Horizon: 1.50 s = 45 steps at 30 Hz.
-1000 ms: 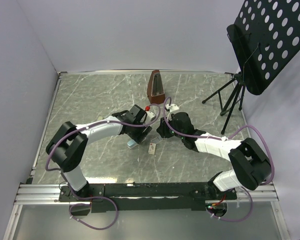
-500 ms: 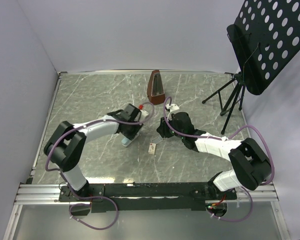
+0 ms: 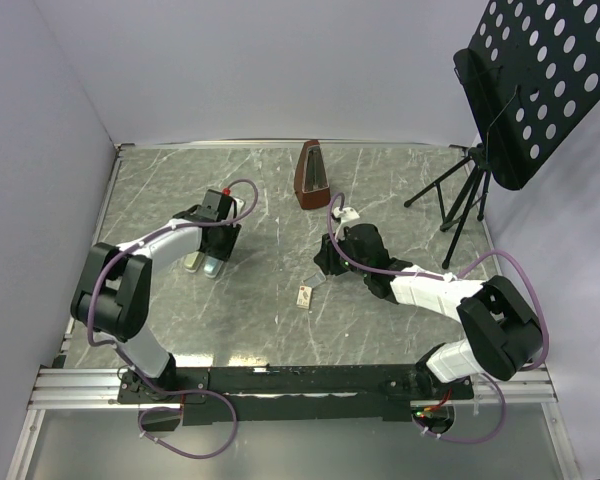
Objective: Load the staples into the stapler
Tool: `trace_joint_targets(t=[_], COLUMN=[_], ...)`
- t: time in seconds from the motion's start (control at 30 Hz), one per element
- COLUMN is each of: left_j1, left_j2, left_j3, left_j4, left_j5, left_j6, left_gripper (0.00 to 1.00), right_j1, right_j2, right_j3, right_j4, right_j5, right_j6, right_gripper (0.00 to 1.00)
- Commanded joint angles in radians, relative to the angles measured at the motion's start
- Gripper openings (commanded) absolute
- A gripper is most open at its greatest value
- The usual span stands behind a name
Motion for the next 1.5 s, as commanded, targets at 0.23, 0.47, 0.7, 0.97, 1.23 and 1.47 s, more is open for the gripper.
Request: trace_joint_targets(t=[0.23, 0.47, 0.7, 0.97, 1.23, 1.47], left_j1=[0.002, 0.022, 0.123, 0.14, 0.14, 0.141], left_j2=[-0.147, -0.501, -0.885, -1.328, -1.646, -1.716], left_j3=[0.021, -0.022, -0.154, -0.315, -0.423, -0.469], left_j4=[0.004, 0.078, 0.168, 0.264, 0.375, 0.4], left_j5=[-0.022, -0.094, -0.287, -0.489, -0.548, -0.543], left_j6=[-0.068, -0.13, -0.32, -0.352, -0.3, -0.3], left_gripper=[0.86, 0.99, 0.99, 0.99, 0.99, 0.99], right_j1=[-0.016, -0.023, -0.072, -0.08, -0.08, -0.082], right_j2=[-0.089, -0.252, -0.478, -0.771, -0.986, -1.049], right_j3=[-0.018, 0.026, 0.085, 0.106, 0.097, 0.053], right_j4=[0.008, -0.202, -0.464, -0.652, -0.681, -0.612], right_j5=[0.061, 0.266, 0.47, 0.664, 0.771, 0.767], right_j6=[0.015, 0.026, 0.043, 0.099, -0.013, -0.077], right_gripper=[0.41, 0.46, 0.68, 0.98, 1.0, 1.0])
